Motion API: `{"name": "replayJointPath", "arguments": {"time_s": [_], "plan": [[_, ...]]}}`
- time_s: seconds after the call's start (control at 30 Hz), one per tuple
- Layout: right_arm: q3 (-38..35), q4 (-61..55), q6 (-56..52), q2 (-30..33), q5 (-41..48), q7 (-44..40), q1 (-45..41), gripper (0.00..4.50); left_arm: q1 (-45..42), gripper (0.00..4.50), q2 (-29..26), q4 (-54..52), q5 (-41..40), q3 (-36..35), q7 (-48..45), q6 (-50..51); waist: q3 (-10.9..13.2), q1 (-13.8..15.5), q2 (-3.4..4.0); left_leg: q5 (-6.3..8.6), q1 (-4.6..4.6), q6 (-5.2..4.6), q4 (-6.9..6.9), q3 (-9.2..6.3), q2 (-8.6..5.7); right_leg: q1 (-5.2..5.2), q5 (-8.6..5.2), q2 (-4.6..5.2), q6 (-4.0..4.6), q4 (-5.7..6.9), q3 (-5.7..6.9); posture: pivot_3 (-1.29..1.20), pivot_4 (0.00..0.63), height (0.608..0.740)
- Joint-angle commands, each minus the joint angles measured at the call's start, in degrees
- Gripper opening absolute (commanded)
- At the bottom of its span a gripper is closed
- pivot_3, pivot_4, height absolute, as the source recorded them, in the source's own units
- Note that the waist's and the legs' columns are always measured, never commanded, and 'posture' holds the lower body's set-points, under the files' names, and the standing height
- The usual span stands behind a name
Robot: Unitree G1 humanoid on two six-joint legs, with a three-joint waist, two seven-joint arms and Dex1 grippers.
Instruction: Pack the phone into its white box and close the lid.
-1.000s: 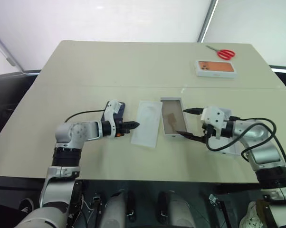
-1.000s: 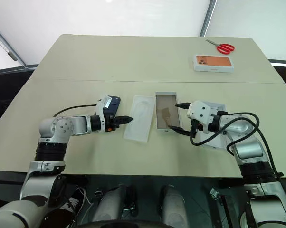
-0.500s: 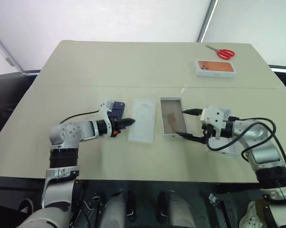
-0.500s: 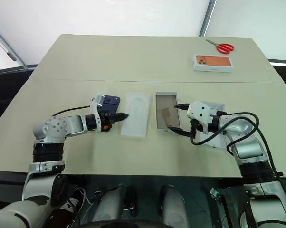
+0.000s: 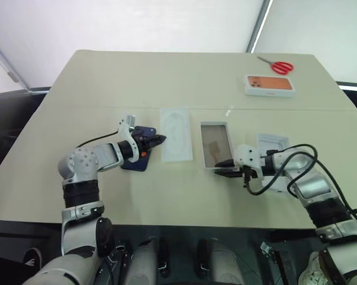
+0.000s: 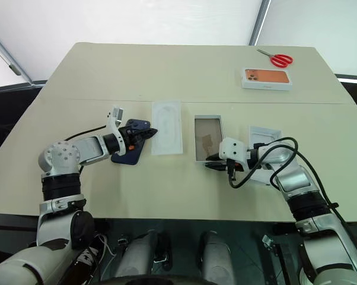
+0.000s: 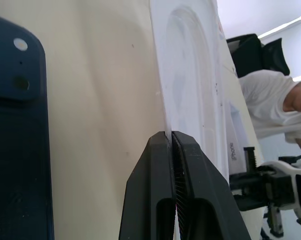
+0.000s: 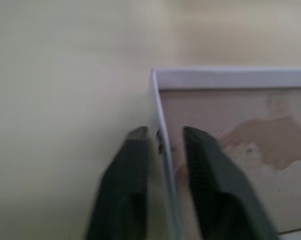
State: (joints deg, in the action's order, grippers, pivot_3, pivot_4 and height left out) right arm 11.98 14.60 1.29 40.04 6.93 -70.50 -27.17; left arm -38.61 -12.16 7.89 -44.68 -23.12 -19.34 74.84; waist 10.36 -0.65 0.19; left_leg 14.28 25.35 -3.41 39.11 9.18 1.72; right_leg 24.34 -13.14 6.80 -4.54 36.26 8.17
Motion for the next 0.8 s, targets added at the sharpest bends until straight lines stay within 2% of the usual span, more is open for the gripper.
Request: {"name": "replayJointPath", "arguments": {"time_s": [0.03, 0.23, 0.47, 0.57, 0.77, 0.8], "plan": [[0.41, -1.51, 0.96, -0.77, 0.37, -1.57, -1.25, 0.04, -1.43, 0.00, 0.79, -2.24, -3.29, -3.20, 2.04, 1.11, 0.00, 0.01, 0.00, -0.01, -0.01, 0.01, 0.00, 0.00, 0.01, 0.00, 0.00, -0.01, 0.00, 0.00, 0.00, 0.00, 0.150, 0.738], [1.64, -4.29, 1.47, -2.84, 0.02, -1.21, -1.10, 0.04, -3.60, 0.00, 2.34, -1.46, -5.90, -6.57, 5.72, 2.03, 0.00, 0.03, 0.00, -0.01, 0.00, 0.02, 0.01, -0.01, 0.01, 0.00, 0.00, -0.01, 0.00, 0.01, 0.00, 0.00, 0.150, 0.738], [2.96, -8.19, -4.27, -8.59, -0.05, 3.30, -2.21, 0.04, -3.86, 0.00, 4.54, -2.10, -6.39, -5.69, 7.50, 1.70, 0.00, 0.07, -0.01, -0.02, 0.00, 0.03, 0.02, -0.01, 0.01, 0.00, 0.00, -0.01, 0.00, 0.04, 0.00, 0.00, 0.150, 0.738], [3.02, -8.03, -6.55, -9.34, -0.99, 5.27, -2.40, 0.90, -3.76, 0.00, 5.33, -2.24, -6.30, -5.27, 7.99, 1.27, 0.00, 0.09, -0.02, -0.02, 0.00, 0.03, 0.03, -0.01, 0.00, 0.00, 0.00, -0.01, 0.00, 0.05, 0.01, 0.00, 0.150, 0.738], [2.32, -9.78, -4.87, -8.24, -1.94, 6.34, -1.97, 4.03, -3.28, 0.00, 5.85, -2.79, -6.81, -5.07, 8.68, 1.86, 0.00, -0.01, -0.02, -0.02, 0.00, 0.03, 0.02, -0.01, 0.00, 0.00, 0.00, -0.02, 0.00, 0.05, 0.02, 0.00, 0.150, 0.738], [1.42, -10.82, -5.50, -6.75, -1.06, 5.31, -1.60, 4.03, -3.03, 0.00, 5.90, -3.02, -6.90, -4.94, 8.92, 2.19, 0.00, 0.02, -0.01, -0.02, 0.00, 0.03, 0.03, -0.01, 0.00, 0.00, 0.00, -0.02, 0.00, 0.05, 0.01, 0.00, 0.150, 0.738]]}}
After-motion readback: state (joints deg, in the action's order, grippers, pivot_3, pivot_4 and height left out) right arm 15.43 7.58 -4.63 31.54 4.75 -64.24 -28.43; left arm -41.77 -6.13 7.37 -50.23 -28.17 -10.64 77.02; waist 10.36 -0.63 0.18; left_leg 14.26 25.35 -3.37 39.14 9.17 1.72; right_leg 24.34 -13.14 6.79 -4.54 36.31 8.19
